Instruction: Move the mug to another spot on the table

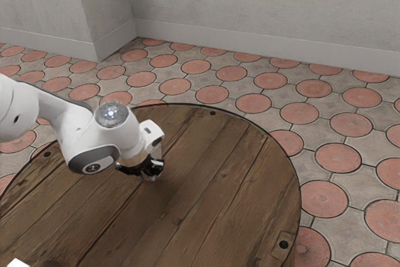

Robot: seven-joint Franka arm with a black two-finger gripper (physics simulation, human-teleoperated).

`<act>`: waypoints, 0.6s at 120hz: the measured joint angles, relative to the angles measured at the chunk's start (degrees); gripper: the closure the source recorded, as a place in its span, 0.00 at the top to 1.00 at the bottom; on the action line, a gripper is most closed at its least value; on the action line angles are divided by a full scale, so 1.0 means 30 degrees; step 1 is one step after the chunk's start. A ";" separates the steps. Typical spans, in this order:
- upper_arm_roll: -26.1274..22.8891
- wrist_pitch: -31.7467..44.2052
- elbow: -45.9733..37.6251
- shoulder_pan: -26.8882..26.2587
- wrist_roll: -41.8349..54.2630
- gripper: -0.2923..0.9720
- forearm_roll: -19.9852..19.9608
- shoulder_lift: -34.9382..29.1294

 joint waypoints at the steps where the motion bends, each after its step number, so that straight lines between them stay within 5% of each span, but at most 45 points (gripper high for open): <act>1: 0.0002 0.0037 -0.0004 0.0001 -0.0006 0.25 0.0040 -0.0001; 72: 0.0012 0.1848 -0.0839 0.1155 0.0052 0.22 0.4510 0.0122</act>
